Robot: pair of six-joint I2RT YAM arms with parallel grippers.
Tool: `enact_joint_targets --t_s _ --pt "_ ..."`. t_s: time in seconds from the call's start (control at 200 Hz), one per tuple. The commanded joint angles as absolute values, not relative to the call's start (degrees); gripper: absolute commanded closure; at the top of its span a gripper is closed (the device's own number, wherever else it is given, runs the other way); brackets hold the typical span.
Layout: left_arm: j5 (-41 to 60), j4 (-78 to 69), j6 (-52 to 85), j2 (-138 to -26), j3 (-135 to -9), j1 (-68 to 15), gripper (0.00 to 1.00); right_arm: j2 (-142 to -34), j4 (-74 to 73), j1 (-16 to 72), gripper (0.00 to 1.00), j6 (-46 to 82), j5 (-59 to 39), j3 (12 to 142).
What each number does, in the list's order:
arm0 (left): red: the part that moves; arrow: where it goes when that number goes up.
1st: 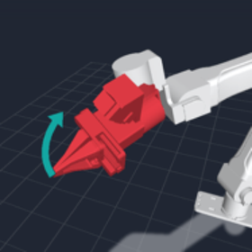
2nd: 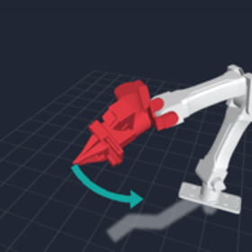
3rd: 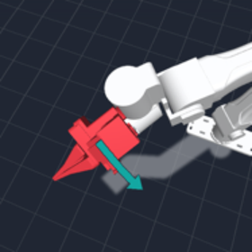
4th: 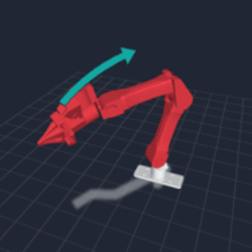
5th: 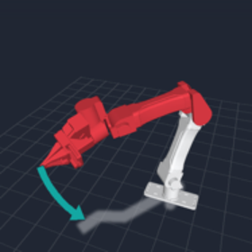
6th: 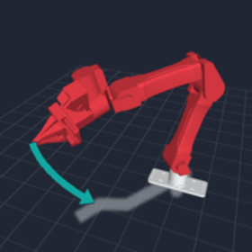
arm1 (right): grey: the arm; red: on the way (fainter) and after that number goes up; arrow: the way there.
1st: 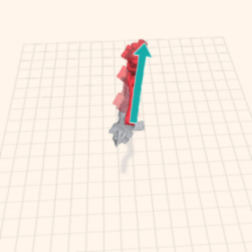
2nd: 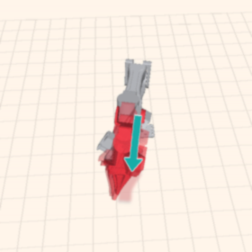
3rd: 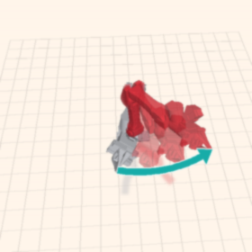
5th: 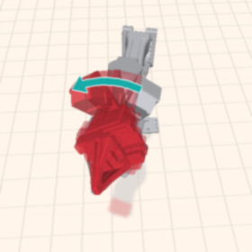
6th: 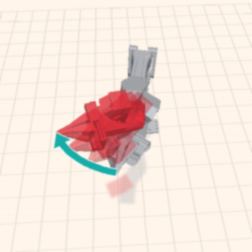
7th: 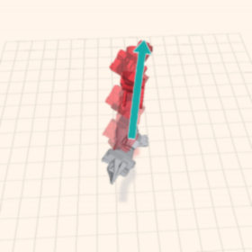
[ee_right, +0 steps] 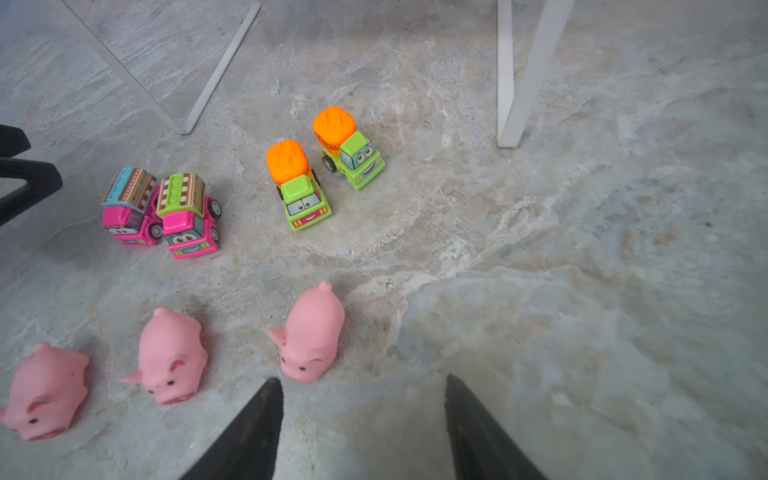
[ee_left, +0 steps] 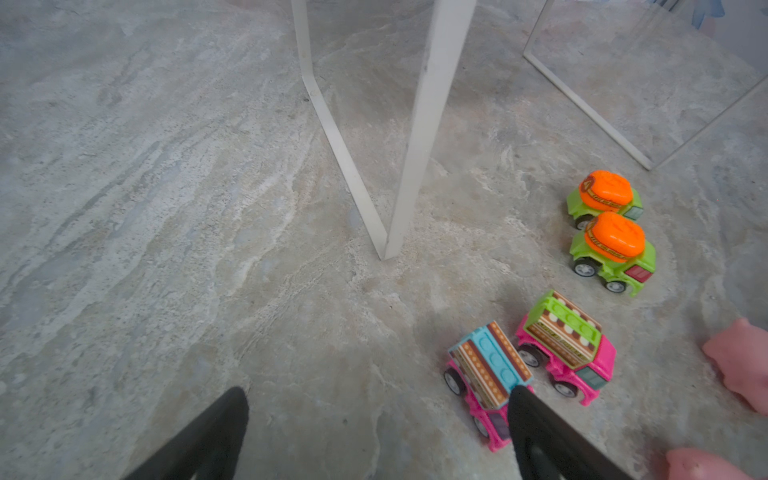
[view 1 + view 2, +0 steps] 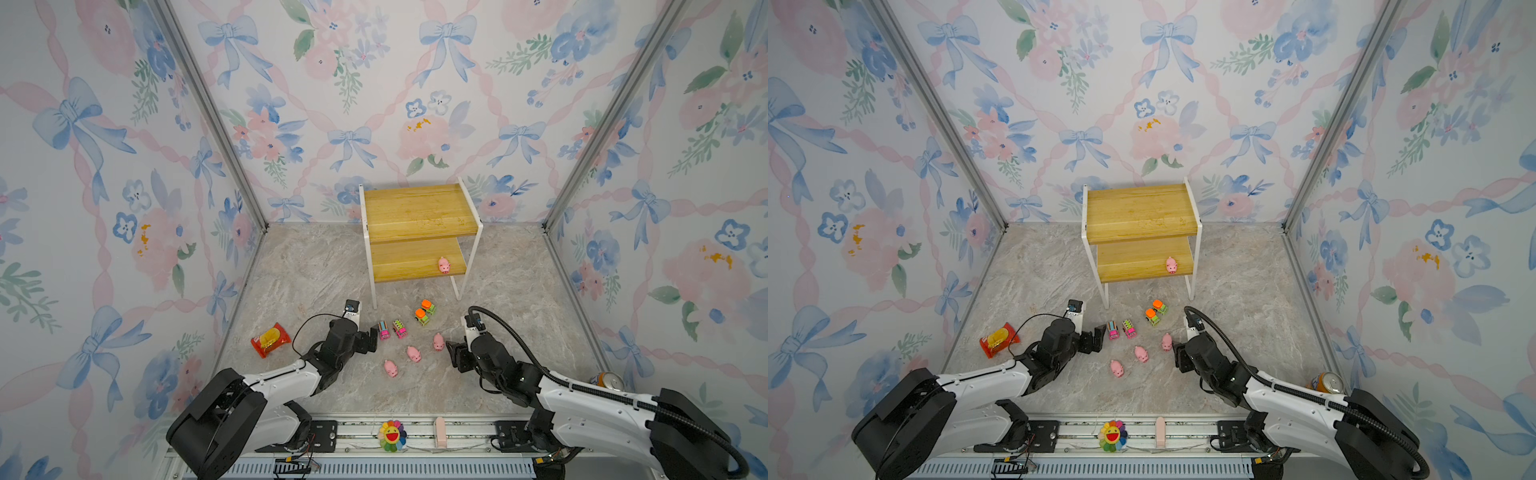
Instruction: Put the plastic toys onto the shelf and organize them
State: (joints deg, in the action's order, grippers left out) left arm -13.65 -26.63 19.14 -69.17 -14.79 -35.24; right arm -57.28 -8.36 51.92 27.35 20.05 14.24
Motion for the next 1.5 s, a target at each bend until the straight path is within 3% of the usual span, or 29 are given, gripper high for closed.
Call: enact_joint_targets --t_s 0.0,0.375,0.97,1.155,1.3,1.495 --pt "-14.06 -26.54 18.9 -69.61 -14.85 -35.6 0.02 -57.31 -10.77 54.13 0.33 30.78 22.35 12.18" --pt "-13.56 -26.54 18.3 -70.75 -15.45 -35.62 0.02 -76.46 -19.2 58.43 0.29 29.75 25.74 19.66" --pt "-13.78 -26.54 18.19 -72.03 -16.1 -35.62 0.02 -87.49 -29.68 53.53 0.36 27.74 23.41 19.14" --pt "-13.82 -26.53 18.19 -72.29 -16.22 -35.6 0.02 -90.56 -33.61 53.18 0.44 26.67 21.64 18.16" --pt "-13.98 -26.47 18.19 -72.33 -16.38 -35.61 0.02 -91.92 -36.95 52.07 0.58 25.52 18.7 16.85" --pt "-13.94 -26.46 18.28 -72.19 -16.24 -35.6 0.02 -91.25 -38.39 50.19 0.64 24.11 15.41 15.22"
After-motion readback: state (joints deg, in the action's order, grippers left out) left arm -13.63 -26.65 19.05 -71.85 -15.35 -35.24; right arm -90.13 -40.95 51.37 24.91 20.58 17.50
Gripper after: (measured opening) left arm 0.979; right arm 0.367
